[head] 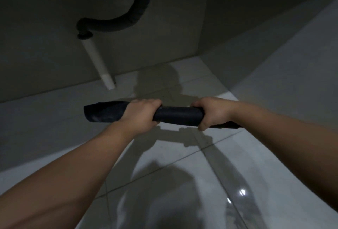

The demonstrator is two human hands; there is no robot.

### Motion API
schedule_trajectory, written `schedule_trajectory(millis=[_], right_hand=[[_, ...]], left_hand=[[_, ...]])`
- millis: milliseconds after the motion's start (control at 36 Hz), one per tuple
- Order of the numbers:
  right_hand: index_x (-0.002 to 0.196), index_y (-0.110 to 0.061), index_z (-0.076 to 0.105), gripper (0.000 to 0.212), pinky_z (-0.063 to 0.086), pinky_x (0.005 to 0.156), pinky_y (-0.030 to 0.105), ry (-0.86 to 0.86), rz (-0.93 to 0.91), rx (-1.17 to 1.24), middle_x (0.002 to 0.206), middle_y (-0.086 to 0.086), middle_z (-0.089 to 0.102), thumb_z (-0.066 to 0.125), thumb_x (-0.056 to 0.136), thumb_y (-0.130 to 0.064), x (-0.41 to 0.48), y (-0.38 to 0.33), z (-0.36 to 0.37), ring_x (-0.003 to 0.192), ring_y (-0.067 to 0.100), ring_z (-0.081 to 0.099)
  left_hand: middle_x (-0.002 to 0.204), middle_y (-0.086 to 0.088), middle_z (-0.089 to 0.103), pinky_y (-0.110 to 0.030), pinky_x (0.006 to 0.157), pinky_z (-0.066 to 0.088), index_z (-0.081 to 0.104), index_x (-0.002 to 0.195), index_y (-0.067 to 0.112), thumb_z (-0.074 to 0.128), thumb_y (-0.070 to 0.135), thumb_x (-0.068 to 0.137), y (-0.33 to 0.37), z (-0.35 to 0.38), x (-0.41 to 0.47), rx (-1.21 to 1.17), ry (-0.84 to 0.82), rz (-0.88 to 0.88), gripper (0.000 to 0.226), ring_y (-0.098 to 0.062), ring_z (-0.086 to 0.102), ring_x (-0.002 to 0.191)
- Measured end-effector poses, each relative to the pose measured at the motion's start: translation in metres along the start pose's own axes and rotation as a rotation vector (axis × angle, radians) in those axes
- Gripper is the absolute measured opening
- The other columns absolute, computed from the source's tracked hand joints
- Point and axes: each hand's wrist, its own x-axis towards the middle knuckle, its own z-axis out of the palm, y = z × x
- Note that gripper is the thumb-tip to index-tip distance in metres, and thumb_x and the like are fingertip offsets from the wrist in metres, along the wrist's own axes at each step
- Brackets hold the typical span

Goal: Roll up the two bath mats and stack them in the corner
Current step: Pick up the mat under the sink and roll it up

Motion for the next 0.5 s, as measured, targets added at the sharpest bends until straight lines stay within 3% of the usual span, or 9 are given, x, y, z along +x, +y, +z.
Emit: schedule_trajectory(millis=[83,250,361,500], right_hand=[[0.099,-0.027,0.058,0.042,0.053,0.070,0.035,0.111,0.047,-0.005,0.089,-0.002,0.065,0.077,0.061,-0.031,-0.008,0.025,0.003,0.078,0.021,0.062],[0.099,-0.028,0.058,0.040,0.054,0.071,0.035,0.198,0.117,0.131,0.091,-0.001,0.065,0.076,0.063,-0.033,-0.006,0.060,0.003,0.081,0.021,0.062],[0.099,-0.024,0.060,0.041,0.055,0.071,0.036,0.237,0.171,0.248,0.090,0.003,0.066,0.076,0.061,-0.031,0.004,0.083,-0.002,0.079,0.022,0.063],[0.103,-0.019,0.063,0.044,0.057,0.070,0.035,0.278,0.244,0.409,0.085,0.004,0.066,0.077,0.063,-0.029,0.009,0.114,-0.008,0.075,0.022,0.064]], left_hand=[[0.105,0.001,0.065,-0.035,0.085,0.036,0.055,0.104,0.026,0.070,0.030,0.071,0.019,0.011,0.020,0.034,0.030,0.029,0.036,-0.025,0.059,0.100],[0.134,-0.007,0.049,-0.042,0.109,0.023,0.050,0.130,0.016,0.069,0.019,0.074,0.050,0.019,0.051,0.063,0.102,0.028,0.059,-0.028,0.043,0.125],[0.137,-0.008,0.045,-0.034,0.109,0.025,0.047,0.133,0.014,0.063,0.016,0.076,0.074,0.018,0.069,0.015,0.075,-0.034,0.059,-0.027,0.039,0.128],[0.125,-0.010,0.054,-0.038,0.092,0.047,0.049,0.129,0.013,0.058,0.020,0.085,0.101,0.031,0.096,-0.203,0.000,-0.246,0.045,-0.028,0.054,0.113]])
